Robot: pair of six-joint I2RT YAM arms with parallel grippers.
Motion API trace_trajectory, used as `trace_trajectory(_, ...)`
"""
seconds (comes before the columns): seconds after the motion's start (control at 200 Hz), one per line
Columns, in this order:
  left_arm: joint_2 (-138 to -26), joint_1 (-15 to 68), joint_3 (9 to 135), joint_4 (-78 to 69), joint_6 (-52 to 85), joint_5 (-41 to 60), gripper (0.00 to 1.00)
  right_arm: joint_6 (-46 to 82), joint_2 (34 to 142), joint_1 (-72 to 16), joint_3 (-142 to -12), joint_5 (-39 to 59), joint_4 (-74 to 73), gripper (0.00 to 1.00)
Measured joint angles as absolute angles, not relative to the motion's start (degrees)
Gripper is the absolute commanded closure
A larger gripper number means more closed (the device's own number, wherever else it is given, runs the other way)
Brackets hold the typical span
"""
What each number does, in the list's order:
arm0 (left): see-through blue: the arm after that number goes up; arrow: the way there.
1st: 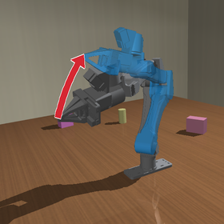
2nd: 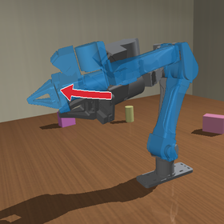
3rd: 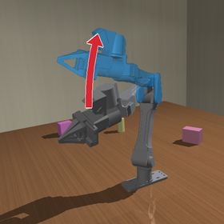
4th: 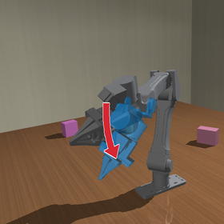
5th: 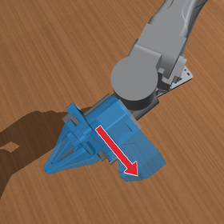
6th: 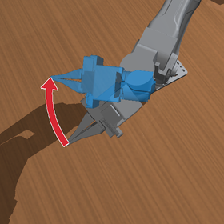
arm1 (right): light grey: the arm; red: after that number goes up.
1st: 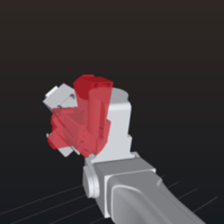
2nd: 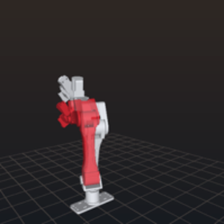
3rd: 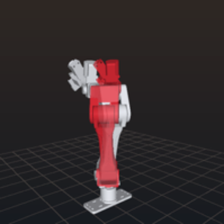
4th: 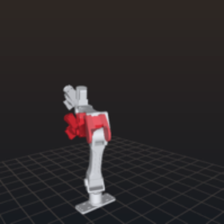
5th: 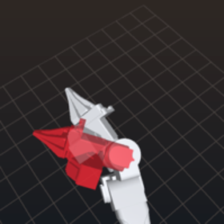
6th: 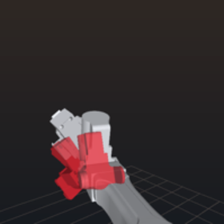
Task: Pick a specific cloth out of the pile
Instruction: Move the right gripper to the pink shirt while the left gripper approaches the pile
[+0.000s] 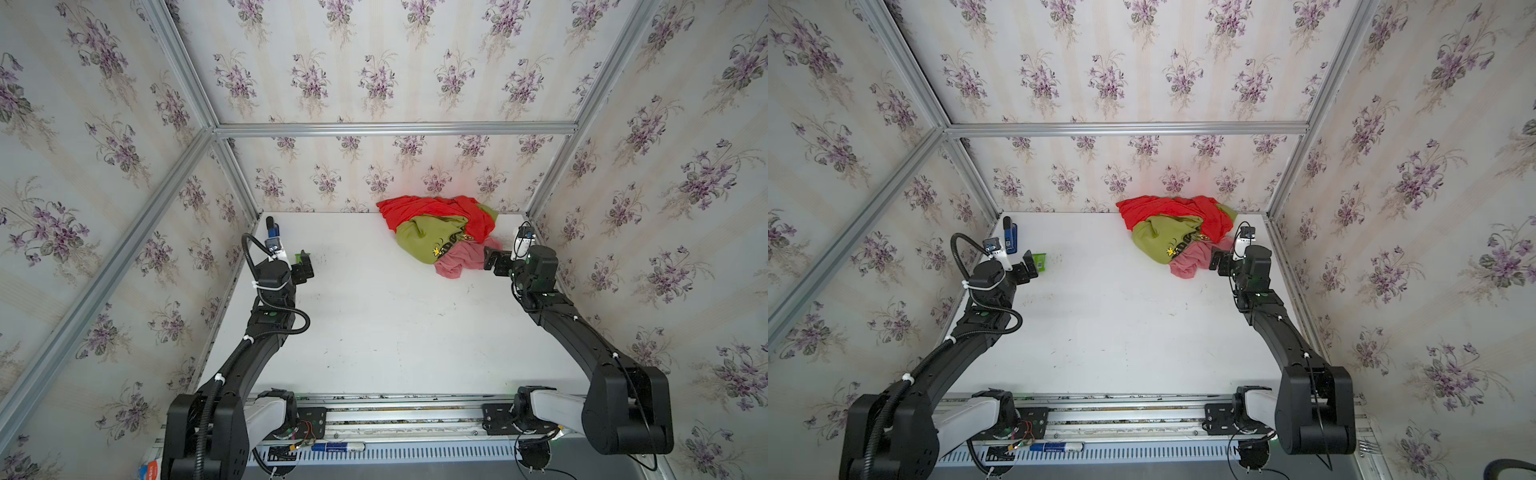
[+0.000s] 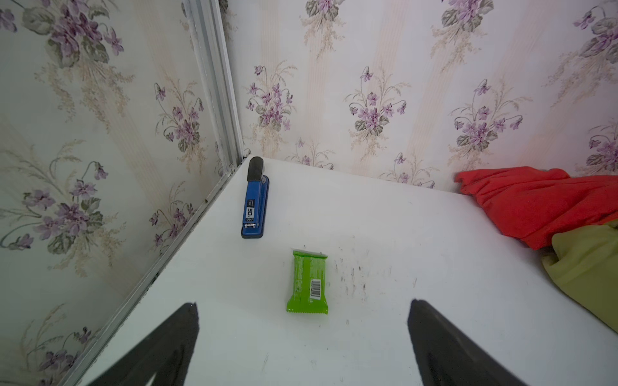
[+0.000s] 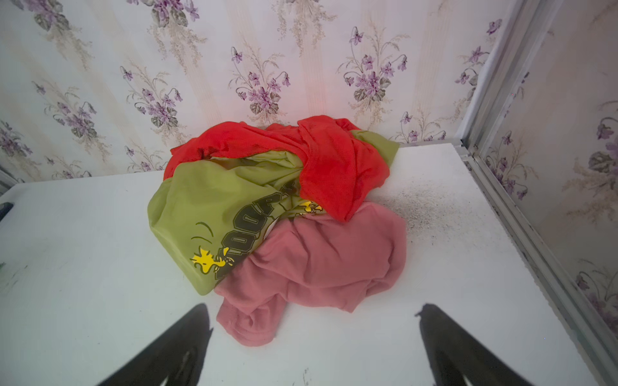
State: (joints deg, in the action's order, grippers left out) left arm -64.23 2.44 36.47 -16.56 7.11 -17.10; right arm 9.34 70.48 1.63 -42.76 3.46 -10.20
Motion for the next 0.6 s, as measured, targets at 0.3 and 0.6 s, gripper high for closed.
trace_trajectory(0.3, -66.0, 5.3, 46.2, 0.2, 17.2, -14.3, 0.00, 18.9, 73.4, 1.8, -52.8, -2.1, 4.9, 0.00)
trace_trajectory(0.6, -77.5, 14.2, 56.6, 8.0, 23.2, -8.9, 0.00, 23.6, 81.0, 4.6, -56.5, -3.2, 10.0, 0.05)
